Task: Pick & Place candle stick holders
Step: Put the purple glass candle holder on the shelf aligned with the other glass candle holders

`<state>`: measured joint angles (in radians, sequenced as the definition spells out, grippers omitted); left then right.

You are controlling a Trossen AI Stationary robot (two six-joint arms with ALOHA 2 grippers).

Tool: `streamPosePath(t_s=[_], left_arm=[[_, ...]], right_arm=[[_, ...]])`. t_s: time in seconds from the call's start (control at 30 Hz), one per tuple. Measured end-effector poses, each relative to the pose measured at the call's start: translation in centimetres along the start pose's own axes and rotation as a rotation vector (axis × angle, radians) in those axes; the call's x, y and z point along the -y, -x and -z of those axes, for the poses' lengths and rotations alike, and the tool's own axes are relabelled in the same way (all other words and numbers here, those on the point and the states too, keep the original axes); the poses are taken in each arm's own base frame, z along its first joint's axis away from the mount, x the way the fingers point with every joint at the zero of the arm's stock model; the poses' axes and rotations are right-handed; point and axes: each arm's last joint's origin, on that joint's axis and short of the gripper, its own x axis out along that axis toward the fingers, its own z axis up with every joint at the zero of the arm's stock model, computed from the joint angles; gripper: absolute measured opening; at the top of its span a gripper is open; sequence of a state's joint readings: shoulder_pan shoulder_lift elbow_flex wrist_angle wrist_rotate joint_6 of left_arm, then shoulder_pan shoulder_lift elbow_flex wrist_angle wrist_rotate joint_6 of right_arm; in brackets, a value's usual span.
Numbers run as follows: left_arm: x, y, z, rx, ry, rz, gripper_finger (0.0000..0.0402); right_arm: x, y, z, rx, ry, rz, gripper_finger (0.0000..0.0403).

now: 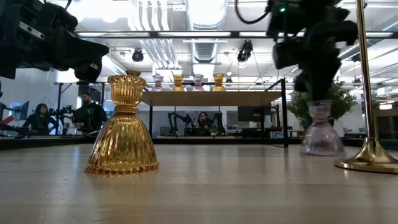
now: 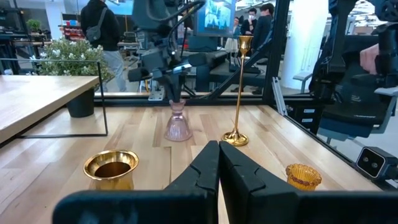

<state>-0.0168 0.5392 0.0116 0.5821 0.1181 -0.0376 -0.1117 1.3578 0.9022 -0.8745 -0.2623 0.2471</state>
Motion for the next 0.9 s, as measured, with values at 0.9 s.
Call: streamPosePath(t_s=[0.9], left_arm=[[0.0,0.0,0.0,0.0,0.0,0.0,0.0014]], right_arm=[[-3.9,23.5,5.8,0.806,0.086,0.276,0.0008]])
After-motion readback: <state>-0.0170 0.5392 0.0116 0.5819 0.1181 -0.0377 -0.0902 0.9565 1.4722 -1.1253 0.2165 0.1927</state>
